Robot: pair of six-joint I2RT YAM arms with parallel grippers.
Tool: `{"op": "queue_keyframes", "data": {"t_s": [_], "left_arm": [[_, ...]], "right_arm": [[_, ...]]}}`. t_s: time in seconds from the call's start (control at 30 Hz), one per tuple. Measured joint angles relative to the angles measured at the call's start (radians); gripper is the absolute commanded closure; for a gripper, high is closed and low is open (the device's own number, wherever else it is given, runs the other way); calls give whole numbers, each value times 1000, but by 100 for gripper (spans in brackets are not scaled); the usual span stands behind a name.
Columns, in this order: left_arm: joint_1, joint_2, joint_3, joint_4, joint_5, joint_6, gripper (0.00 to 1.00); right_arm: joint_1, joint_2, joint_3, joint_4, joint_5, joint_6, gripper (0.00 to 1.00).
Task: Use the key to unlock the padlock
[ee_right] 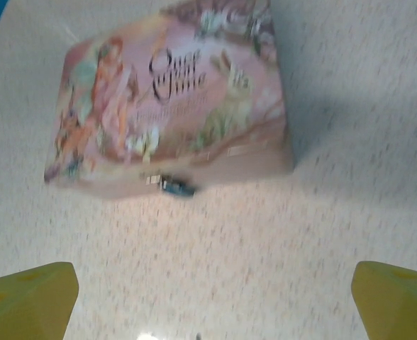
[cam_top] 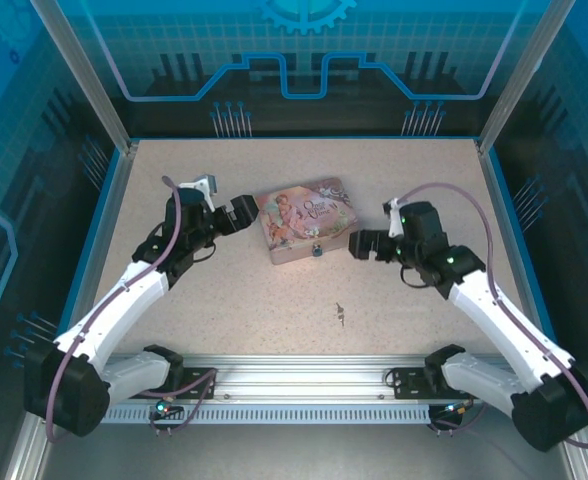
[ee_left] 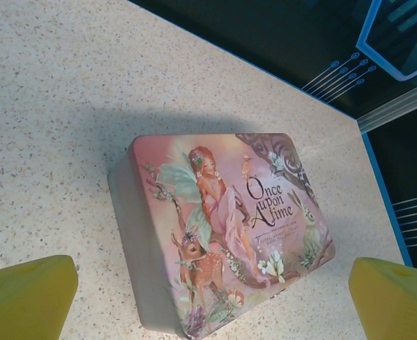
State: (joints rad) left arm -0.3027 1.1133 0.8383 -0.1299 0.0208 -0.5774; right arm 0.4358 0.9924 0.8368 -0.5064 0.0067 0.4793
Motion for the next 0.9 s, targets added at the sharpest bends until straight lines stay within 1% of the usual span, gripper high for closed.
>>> {"op": "queue_keyframes", "data": {"t_s": [0.13, 0.3, 0.4, 0.47, 0.57, 0.67, 0.73, 0.83, 0.9], "left_arm": [[0, 10, -5, 8, 3, -1, 1], [0, 45, -6, 30, 19, -16, 1], [0, 60, -6, 39, 28, -23, 1], [0, 64, -7, 46, 29, -26, 1], [0, 64, -15, 55, 29, -26, 1], [0, 64, -25, 56, 29, -26, 1], [1, 64, -30, 56, 29, -26, 1], [1, 64, -32, 56, 29, -26, 1], [3, 64, -32, 56, 29, -26, 1]], "right_arm": [[111, -72, -73, -93, 42, 79, 0], [265, -61, -117, -174, 94, 181, 0], [359, 6, -118, -190, 122, 229, 4], [420, 86, -114, -196, 137, 249, 10], [490, 212, -94, -202, 153, 270, 16], [526, 315, -65, -193, 155, 279, 20], [528, 354, -56, -174, 155, 278, 26], [508, 387, -56, -130, 137, 269, 35], [482, 406, -56, -100, 118, 265, 39]]}}
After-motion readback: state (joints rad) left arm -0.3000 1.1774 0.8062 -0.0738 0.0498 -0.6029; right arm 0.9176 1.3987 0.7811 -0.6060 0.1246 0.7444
